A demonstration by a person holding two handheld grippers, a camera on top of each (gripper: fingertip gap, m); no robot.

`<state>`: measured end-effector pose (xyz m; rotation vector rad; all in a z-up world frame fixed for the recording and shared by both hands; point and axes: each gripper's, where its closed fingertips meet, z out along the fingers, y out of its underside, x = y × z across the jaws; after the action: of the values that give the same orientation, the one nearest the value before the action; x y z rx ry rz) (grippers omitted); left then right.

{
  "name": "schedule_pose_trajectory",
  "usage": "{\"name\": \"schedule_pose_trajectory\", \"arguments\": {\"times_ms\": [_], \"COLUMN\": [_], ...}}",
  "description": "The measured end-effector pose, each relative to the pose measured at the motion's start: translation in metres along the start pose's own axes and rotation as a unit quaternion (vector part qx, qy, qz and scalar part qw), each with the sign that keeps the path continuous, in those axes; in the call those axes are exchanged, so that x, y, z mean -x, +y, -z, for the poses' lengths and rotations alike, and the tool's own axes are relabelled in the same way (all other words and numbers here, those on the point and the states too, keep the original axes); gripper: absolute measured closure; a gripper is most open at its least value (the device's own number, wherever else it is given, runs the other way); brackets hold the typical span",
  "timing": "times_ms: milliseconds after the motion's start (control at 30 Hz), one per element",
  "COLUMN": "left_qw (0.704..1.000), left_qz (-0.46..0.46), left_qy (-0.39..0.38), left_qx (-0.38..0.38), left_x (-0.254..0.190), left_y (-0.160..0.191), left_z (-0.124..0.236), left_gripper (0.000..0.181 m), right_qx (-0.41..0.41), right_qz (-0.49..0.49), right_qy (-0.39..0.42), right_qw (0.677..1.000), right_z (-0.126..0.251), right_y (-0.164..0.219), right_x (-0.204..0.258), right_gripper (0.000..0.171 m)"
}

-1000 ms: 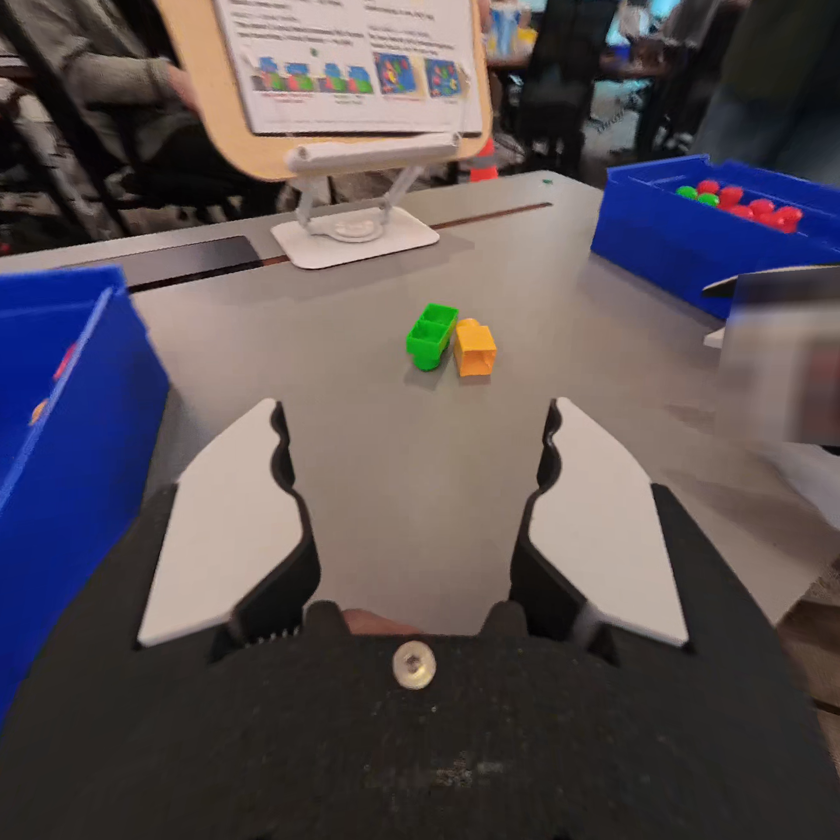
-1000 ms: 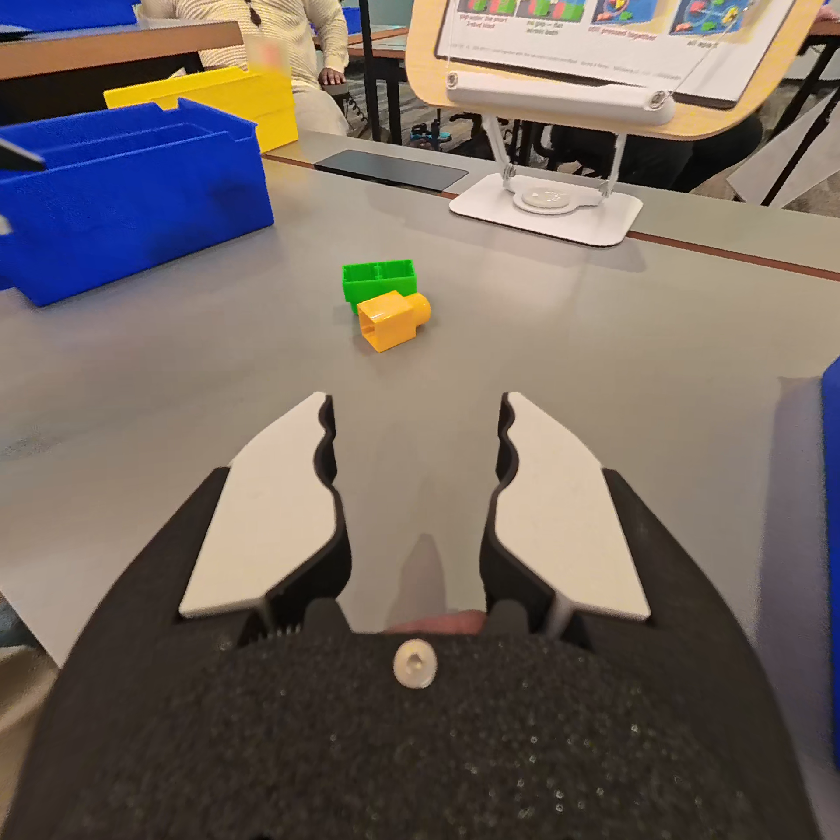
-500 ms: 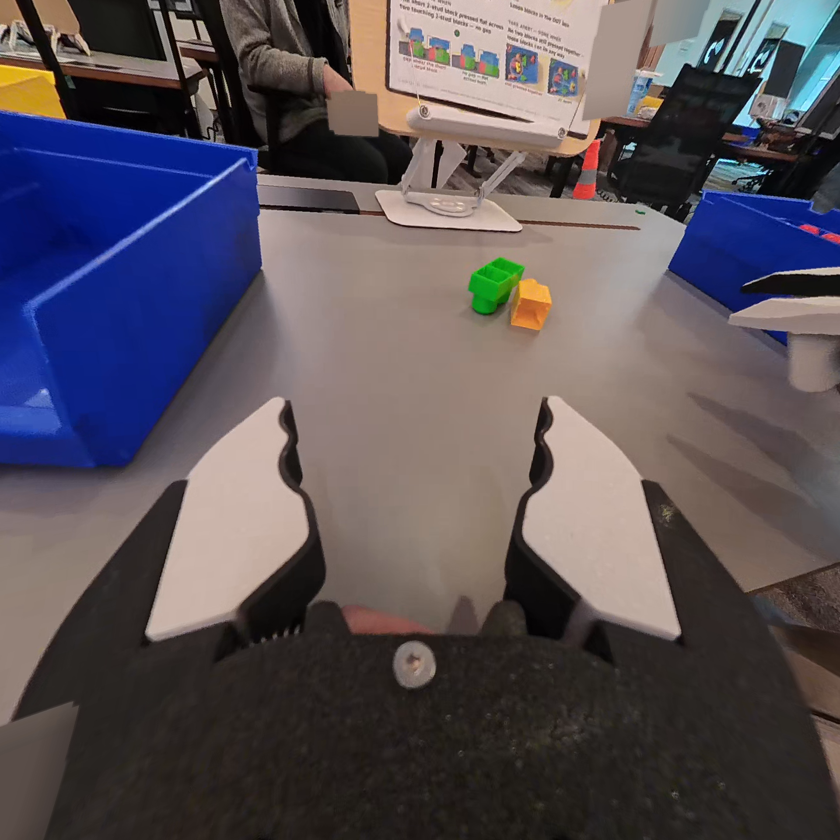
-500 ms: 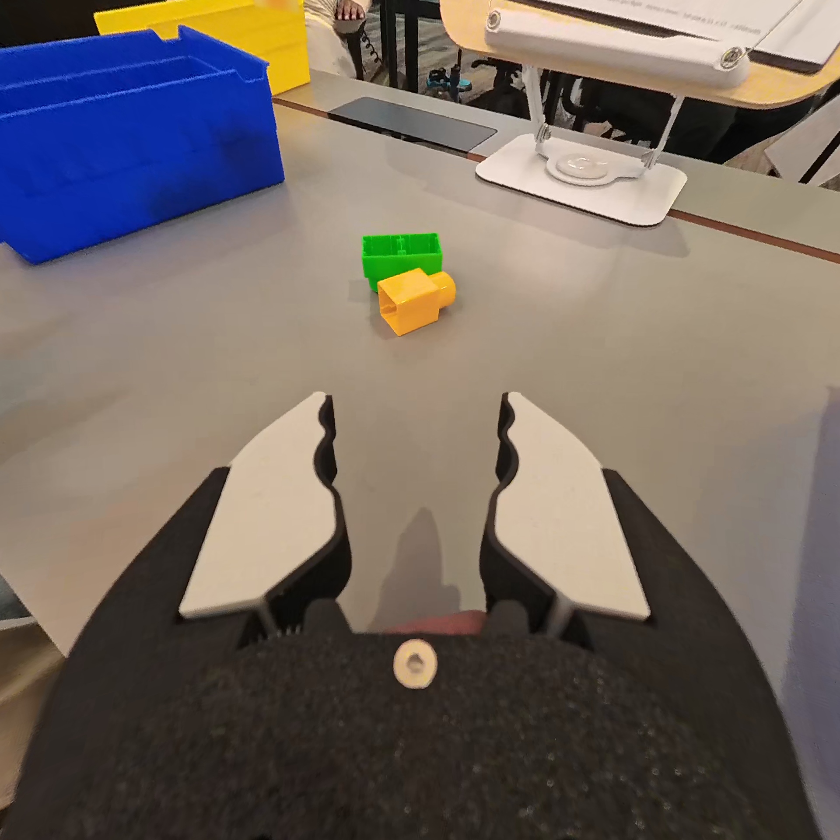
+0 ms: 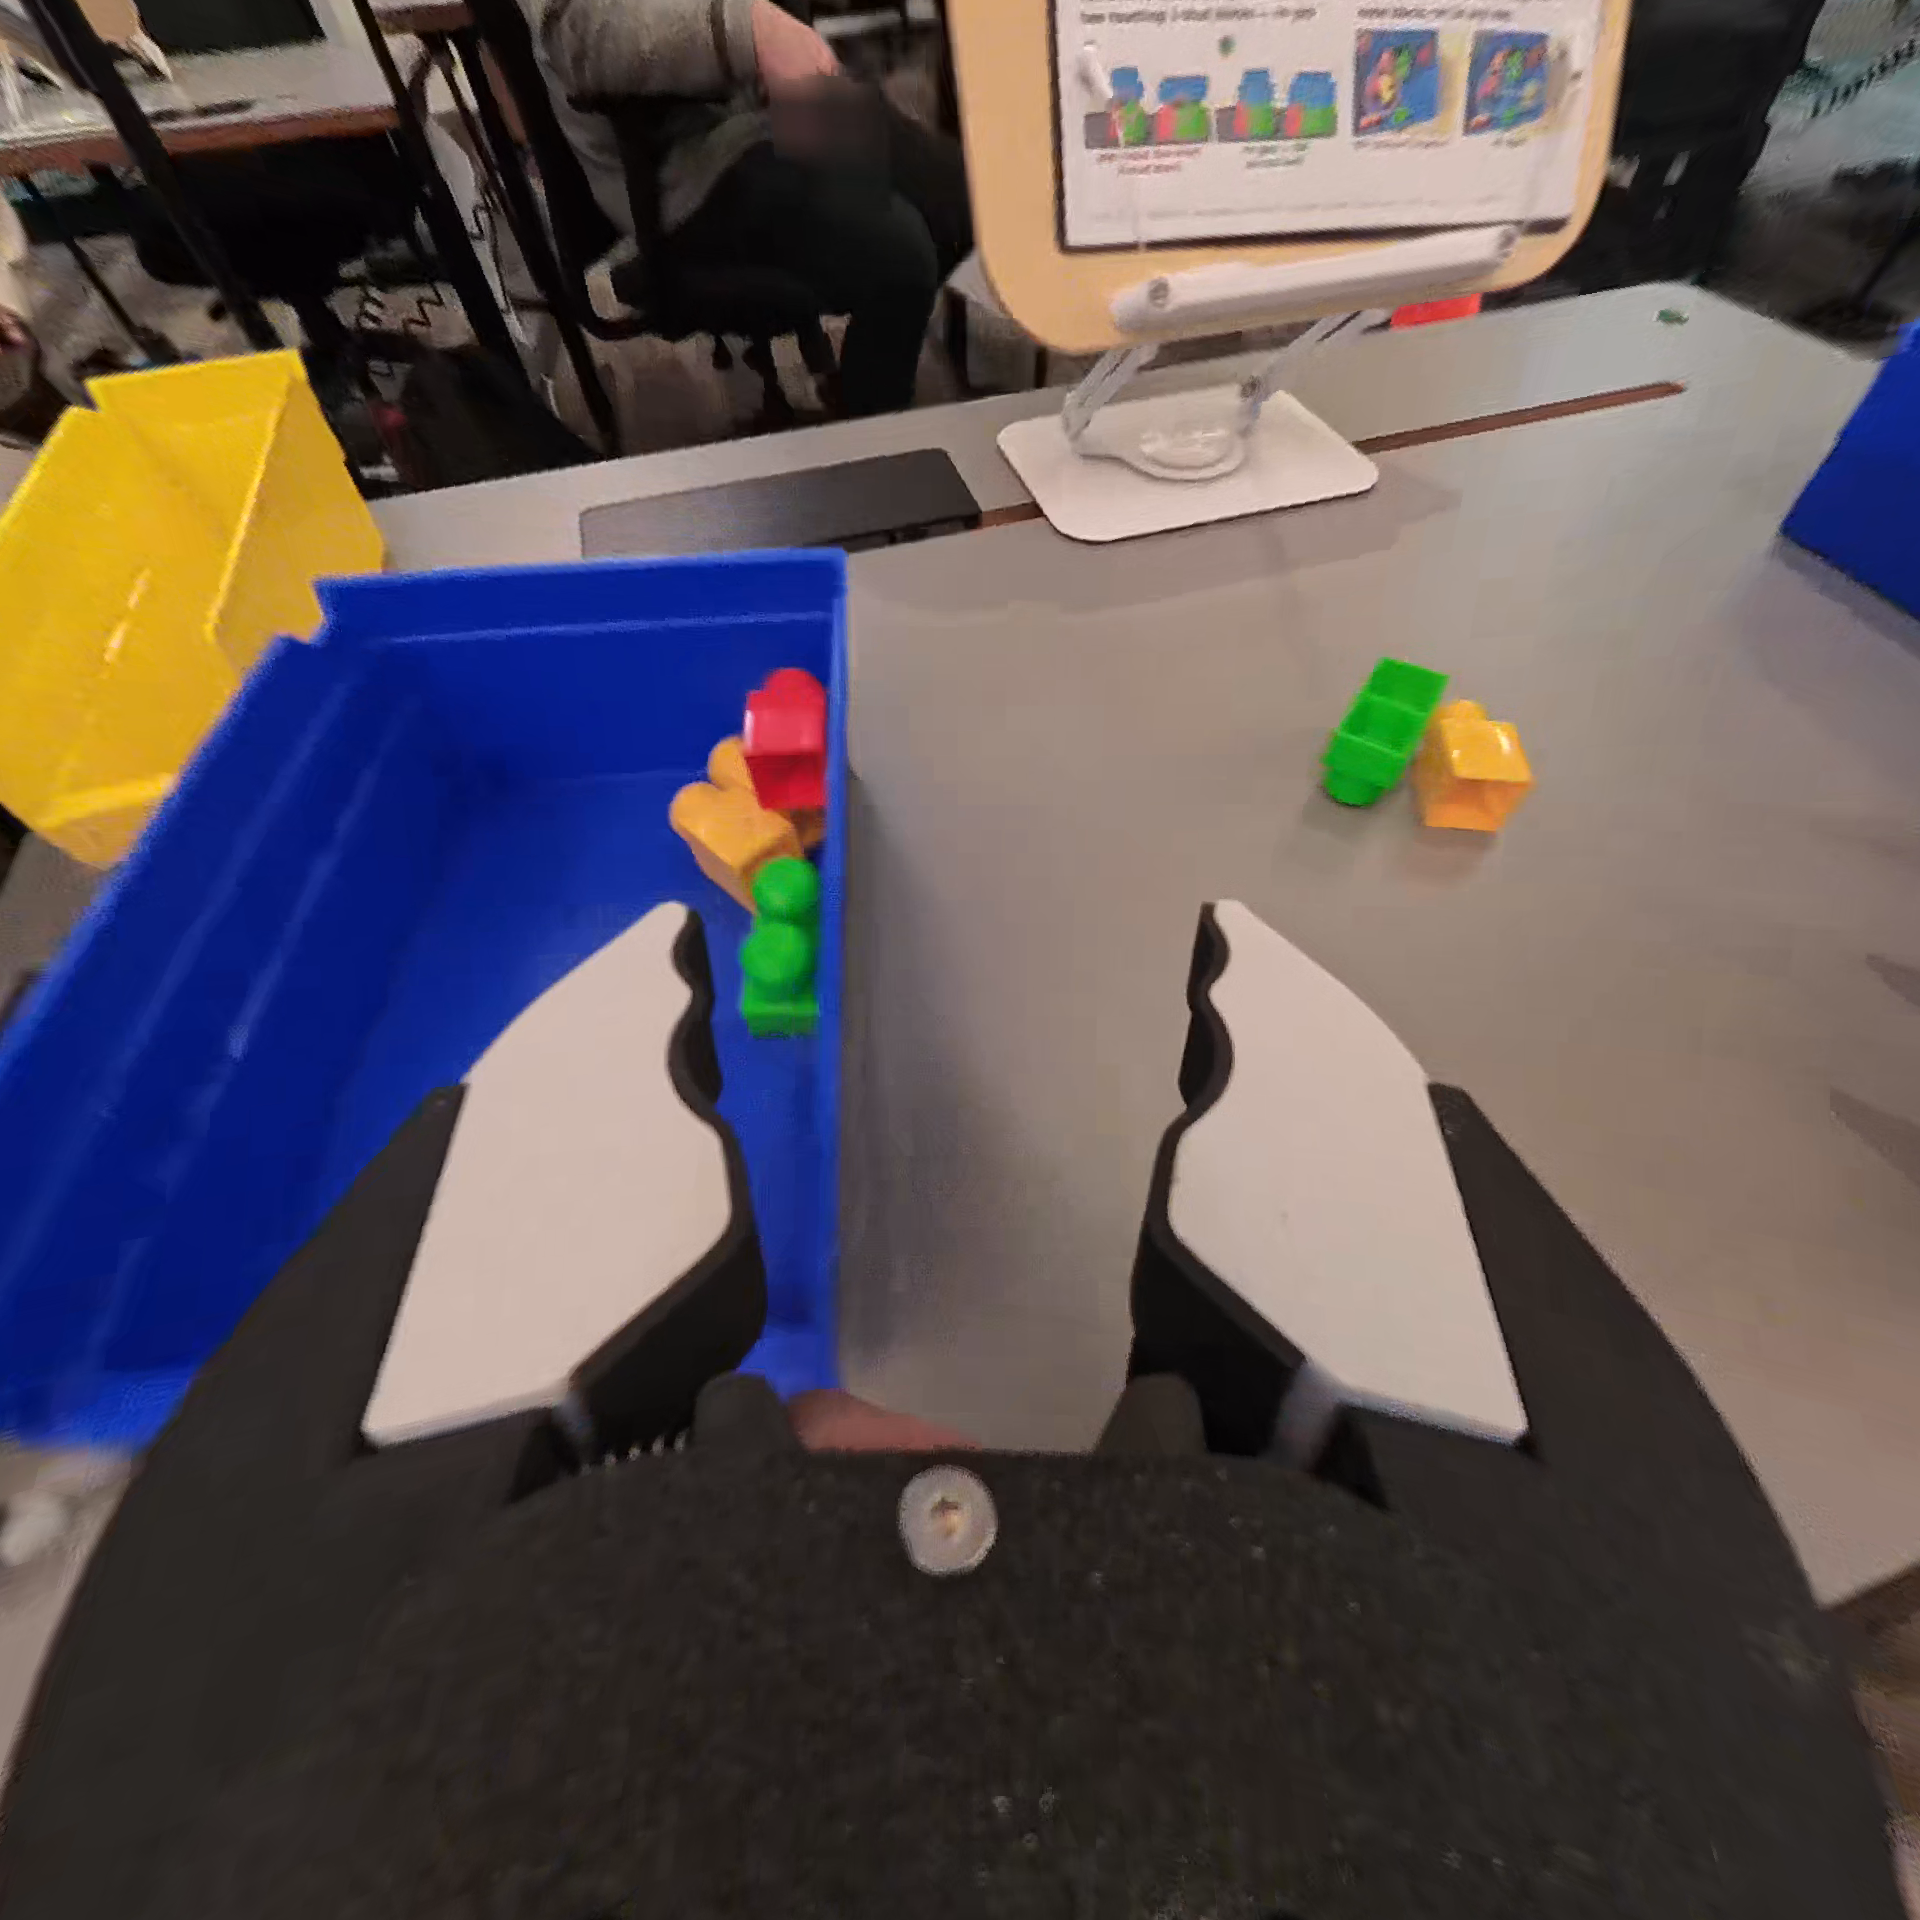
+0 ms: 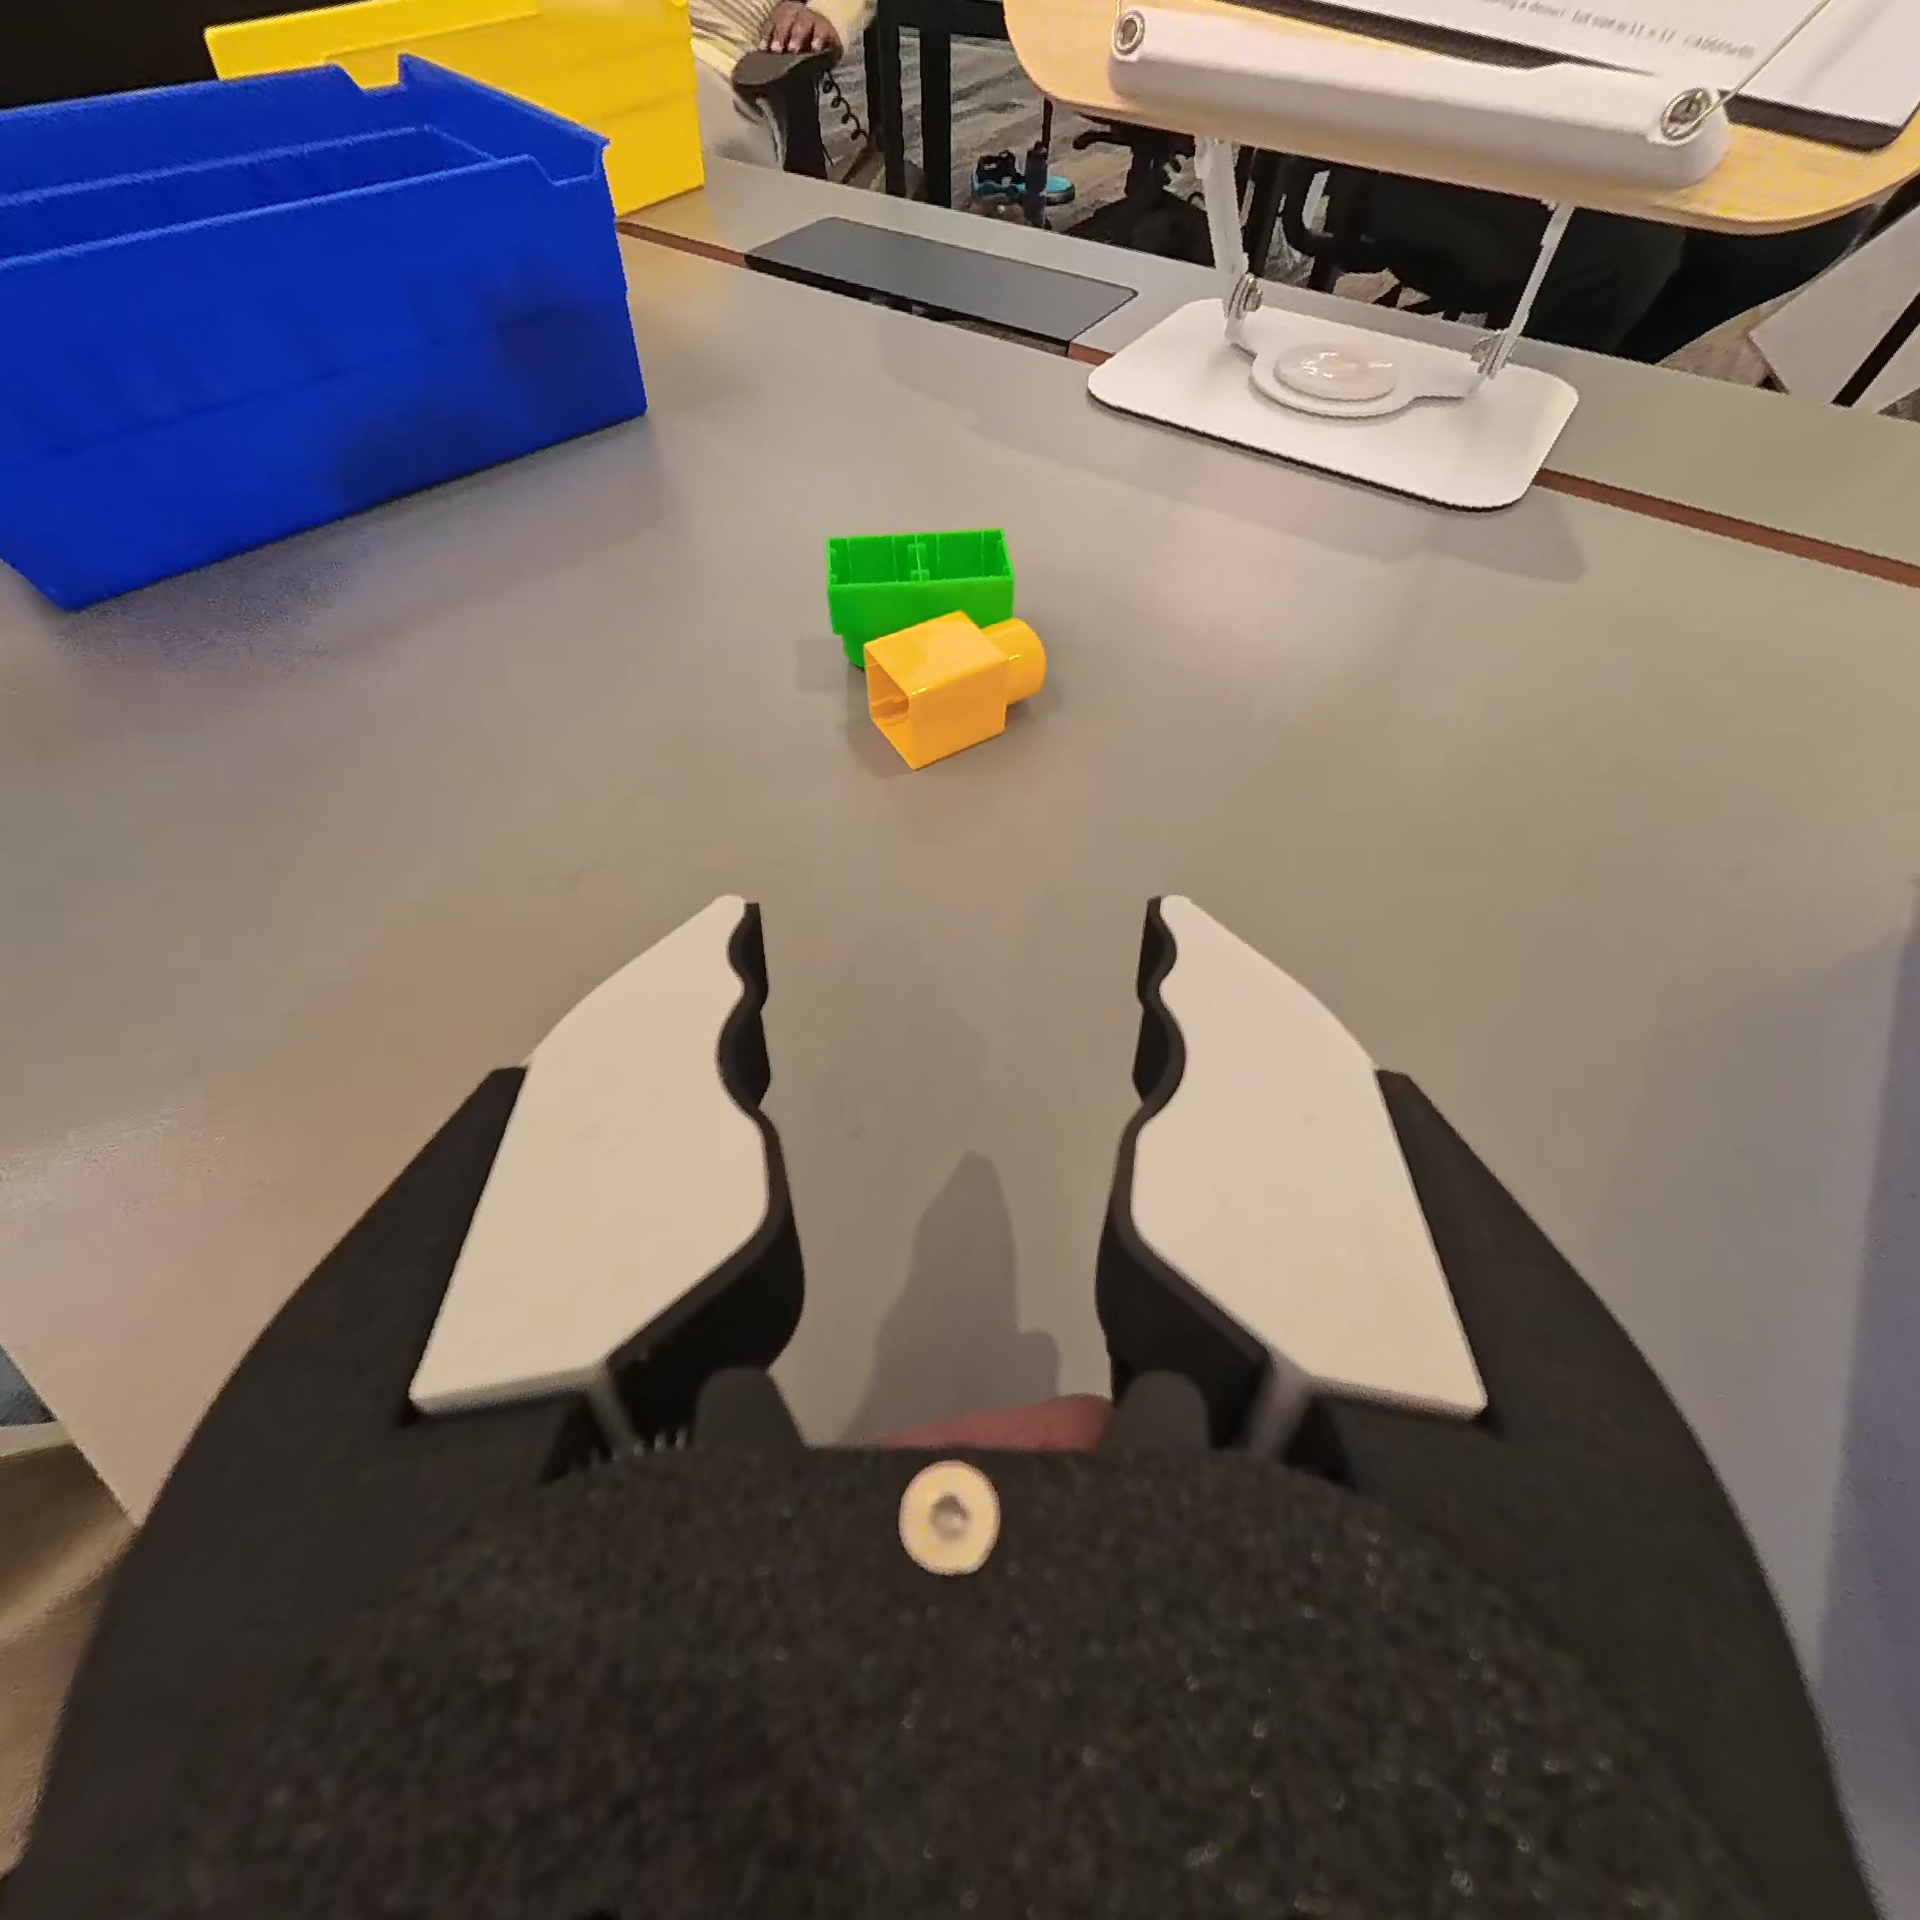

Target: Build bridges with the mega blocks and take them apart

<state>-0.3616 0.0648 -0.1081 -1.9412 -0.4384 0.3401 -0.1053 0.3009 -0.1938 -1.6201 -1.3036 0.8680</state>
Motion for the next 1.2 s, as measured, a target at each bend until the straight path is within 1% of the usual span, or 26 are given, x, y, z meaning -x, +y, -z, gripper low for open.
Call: {"name": "schedule_pose_trajectory", "arguments": {"times_ms": [67,167,233,333,467,600,733,833,867,900,933,967,1000,1100,1200], "left_qw": [0.999,0.996,0.99,0.978,0.958,0.947,0.941,0.938,0.935,0.93,0.923,0.918,0.929,0.928,0.922], "left_qz": [-0.011,-0.015,-0.021,0.0,0.004,0.017,0.015,0.012,0.011,0.009,-0.002,-0.02,-0.029,-0.027,-0.072], "left_qy": [0.002,0.018,0.024,0.054,0.072,0.085,0.091,0.09,0.092,0.097,0.101,0.094,0.087,0.115,0.094], "left_qx": [0.03,0.09,0.138,0.204,0.278,0.309,0.324,0.336,0.344,0.354,0.372,0.384,0.36,0.353,0.369], "left_x": [0.028,0.059,0.074,0.084,0.092,0.093,0.089,0.091,0.091,0.091,0.091,0.094,0.095,0.08,0.084], "left_y": [-0.016,-0.026,-0.022,-0.007,0.019,0.029,0.034,0.037,0.04,0.044,0.052,0.059,0.053,0.048,0.057], "left_z": [-0.024,-0.07,-0.101,-0.141,-0.177,-0.195,-0.201,-0.202,-0.203,-0.202,-0.201,-0.201,-0.205,-0.203,-0.204], "left_gripper": [0.096,0.1,0.098,0.098,0.096,0.097,0.102,0.099,0.102,0.111,0.128,0.135,0.135,0.136,0.136], "right_qx": [-0.003,-0.006,-0.009,-0.014,-0.017,-0.015,-0.016,-0.014,-0.013,-0.012,-0.011,-0.01,-0.01,-0.01,-0.008], "right_qz": [-0.003,-0.011,-0.013,-0.016,-0.017,-0.02,-0.024,-0.025,-0.024,-0.023,-0.022,-0.021,-0.021,-0.022,-0.025], "right_qy": [0.003,0.003,0.005,0.01,0.019,0.026,0.028,0.024,0.023,0.021,0.019,0.019,0.019,0.022,0.024], "right_qw": [1.0,1.0,1.0,1.0,1.0,0.999,0.999,0.999,0.999,0.999,1.0,1.0,1.0,0.999,0.999], "right_z": [0.001,0.004,0.006,0.01,0.016,0.019,0.019,0.017,0.016,0.016,0.015,0.015,0.015,0.016,0.017], "right_y": [0.0,0.001,0.0,-0.001,-0.002,0.0,0.0,0.001,0.002,0.002,0.002,0.002,0.003,0.003,0.004], "right_x": [-0.002,-0.004,-0.005,-0.009,-0.017,-0.026,-0.03,-0.029,-0.028,-0.027,-0.026,-0.025,-0.025,-0.026,-0.029], "right_gripper": [0.103,0.103,0.103,0.103,0.103,0.103,0.103,0.103,0.103,0.103,0.103,0.103,0.103,0.104,0.104]}}
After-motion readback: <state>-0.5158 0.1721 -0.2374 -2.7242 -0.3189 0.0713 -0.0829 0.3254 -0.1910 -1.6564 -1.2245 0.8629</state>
